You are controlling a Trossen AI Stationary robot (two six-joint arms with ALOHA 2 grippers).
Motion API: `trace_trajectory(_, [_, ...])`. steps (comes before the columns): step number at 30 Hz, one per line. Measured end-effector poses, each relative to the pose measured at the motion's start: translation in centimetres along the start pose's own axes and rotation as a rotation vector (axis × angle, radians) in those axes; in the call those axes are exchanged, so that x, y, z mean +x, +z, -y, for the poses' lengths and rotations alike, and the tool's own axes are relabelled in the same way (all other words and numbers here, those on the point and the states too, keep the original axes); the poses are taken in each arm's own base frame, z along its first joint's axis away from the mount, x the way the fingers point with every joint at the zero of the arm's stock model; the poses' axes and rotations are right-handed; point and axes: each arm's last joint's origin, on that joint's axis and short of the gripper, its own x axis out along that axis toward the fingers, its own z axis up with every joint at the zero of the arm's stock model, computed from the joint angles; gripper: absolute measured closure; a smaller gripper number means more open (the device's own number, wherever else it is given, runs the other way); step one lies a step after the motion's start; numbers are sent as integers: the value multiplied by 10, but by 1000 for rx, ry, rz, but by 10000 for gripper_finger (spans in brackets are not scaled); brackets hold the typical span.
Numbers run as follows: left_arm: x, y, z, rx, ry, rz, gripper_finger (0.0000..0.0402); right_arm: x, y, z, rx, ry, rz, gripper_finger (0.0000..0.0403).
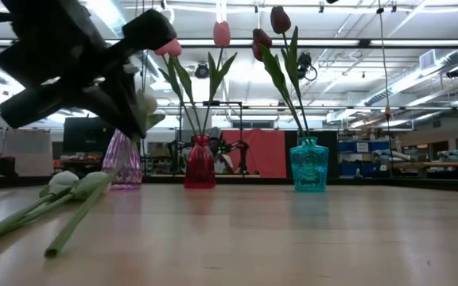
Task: Sort flowers into vase by color
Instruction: Put the white tulip into the purple vase
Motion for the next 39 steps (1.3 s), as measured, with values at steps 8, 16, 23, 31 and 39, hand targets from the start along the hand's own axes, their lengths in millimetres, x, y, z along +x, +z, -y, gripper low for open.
trace_trajectory(8, [11, -12, -13, -102, 44, 10, 357, 1, 0, 3, 5, -9, 0, 254])
trace_trajectory(16, [5, -14, -24, -358, 40, 116, 293, 1, 0, 2, 6, 5, -2, 254])
trace_trajectory(23, [-9, -25, -24, -1049, -83, 224, 270, 1, -1, 3, 33, 6, -13, 254])
trace_trajectory(31, [3, -28, -25, -2209, -278, 147, 275, 5, -2, 15, 86, -45, -45, 254])
trace_trajectory(39, [26, -18, -33, -2467, -444, 203, 275, 7, -7, 20, 75, -117, -67, 254])
